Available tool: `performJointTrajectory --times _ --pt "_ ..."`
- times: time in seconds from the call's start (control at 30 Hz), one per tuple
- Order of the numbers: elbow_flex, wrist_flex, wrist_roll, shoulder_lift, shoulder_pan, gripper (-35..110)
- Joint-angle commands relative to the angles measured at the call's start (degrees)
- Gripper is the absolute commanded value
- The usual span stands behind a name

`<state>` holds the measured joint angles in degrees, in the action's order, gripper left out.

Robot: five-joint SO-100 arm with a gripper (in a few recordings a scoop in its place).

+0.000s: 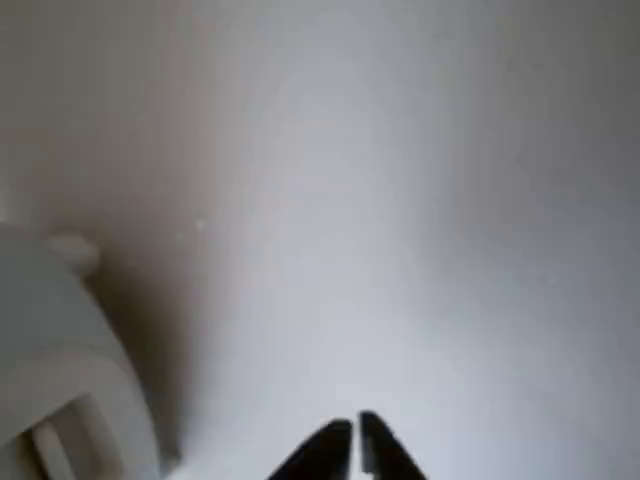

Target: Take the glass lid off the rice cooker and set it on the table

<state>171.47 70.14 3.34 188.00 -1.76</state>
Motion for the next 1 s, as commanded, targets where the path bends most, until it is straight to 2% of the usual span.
performJointTrajectory --times 0.0,0.17,0.47,0.53,0.6,0.7,0.83,0.97 --pt "-0.18 -1.14 0.53 0.53 0.35 0" --pt "0.26 -2.99 5.27 0.53 1.93 0" --pt "-1.14 -5.19 5.36 0.53 2.64 0" --pt "-3.34 -5.54 5.54 0.44 4.31 2" --pt "-5.36 -5.98 6.15 0.44 7.03 9" --pt "-9.14 -5.8 15.29 0.35 9.93 15" --pt "-17.23 -10.37 15.73 0.35 16.88 18" --pt "-26.89 -14.68 16.7 -0.09 18.81 20"
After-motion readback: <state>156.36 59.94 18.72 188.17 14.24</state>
